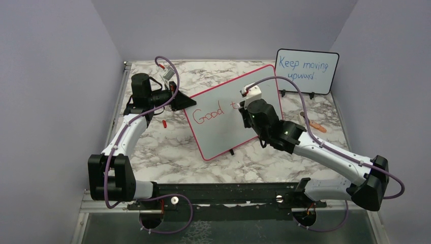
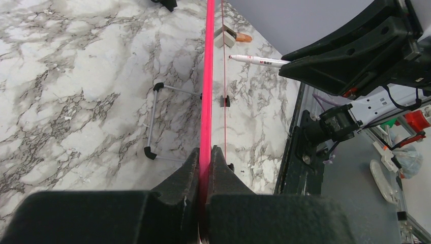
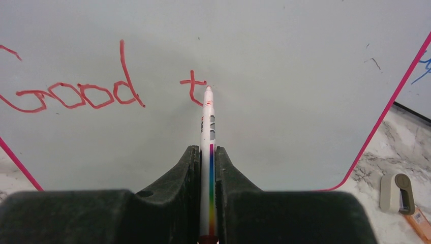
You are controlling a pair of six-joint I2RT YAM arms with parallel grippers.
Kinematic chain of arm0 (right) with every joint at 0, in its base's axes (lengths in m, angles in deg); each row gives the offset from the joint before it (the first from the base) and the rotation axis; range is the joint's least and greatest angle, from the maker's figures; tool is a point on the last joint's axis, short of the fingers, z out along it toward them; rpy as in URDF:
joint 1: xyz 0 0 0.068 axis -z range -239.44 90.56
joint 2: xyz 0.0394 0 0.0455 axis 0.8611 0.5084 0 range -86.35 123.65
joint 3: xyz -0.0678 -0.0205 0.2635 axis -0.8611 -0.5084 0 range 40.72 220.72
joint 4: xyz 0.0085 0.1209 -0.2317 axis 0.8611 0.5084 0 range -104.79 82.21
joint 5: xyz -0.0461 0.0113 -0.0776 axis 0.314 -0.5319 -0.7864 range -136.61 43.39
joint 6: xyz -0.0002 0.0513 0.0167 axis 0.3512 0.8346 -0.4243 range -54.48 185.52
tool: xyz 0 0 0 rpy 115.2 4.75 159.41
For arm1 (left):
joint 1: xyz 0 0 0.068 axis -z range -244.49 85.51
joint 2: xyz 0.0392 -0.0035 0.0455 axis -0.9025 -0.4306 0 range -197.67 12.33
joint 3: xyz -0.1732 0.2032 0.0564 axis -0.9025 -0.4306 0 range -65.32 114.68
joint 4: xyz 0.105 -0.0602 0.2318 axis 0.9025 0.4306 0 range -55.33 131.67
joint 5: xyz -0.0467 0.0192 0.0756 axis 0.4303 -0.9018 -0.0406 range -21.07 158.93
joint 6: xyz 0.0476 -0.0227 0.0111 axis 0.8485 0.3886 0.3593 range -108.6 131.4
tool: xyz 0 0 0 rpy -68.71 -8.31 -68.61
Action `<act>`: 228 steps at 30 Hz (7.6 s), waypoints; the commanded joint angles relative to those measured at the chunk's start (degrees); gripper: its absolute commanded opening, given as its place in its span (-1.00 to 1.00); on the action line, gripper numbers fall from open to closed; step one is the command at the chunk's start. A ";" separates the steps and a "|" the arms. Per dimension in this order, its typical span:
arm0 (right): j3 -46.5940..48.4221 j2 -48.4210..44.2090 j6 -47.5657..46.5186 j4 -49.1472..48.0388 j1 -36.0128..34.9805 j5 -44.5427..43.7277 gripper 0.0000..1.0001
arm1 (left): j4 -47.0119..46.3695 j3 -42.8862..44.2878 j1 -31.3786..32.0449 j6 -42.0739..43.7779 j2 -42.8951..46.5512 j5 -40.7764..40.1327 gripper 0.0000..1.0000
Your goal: Write a sentence on the whiteboard
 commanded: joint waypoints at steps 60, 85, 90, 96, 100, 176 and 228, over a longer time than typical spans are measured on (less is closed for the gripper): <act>-0.72 1.13 1.92 3.64 2.52 4.65 -0.99 | 4.27 -0.82 1.85 5.01 -1.36 -0.26 -1.00; 1.83 1.86 -0.33 -2.19 2.52 1.22 -0.99 | 4.37 -0.89 1.85 5.01 -1.43 -0.07 -1.00; 2.15 2.15 -0.81 -3.23 2.52 0.73 -0.99 | 4.37 -0.88 1.85 5.01 -1.45 -0.02 -1.00; 2.61 2.42 -1.37 -4.04 2.53 -0.01 -0.99 | 4.37 -0.82 1.85 5.01 -1.45 -0.10 -1.00; 2.81 2.60 -1.69 -4.30 2.63 -1.01 -0.99 | 4.37 -0.82 1.85 5.01 -1.44 -0.08 -1.00; 1.55 1.28 -1.31 -6.85 4.96 0.01 -0.99 | 4.72 -0.73 1.85 5.10 -1.45 -0.17 -1.00; -1.03 1.68 0.61 -4.80 5.95 1.74 -0.99 | 5.25 -0.55 1.85 5.36 -1.58 -0.78 -1.00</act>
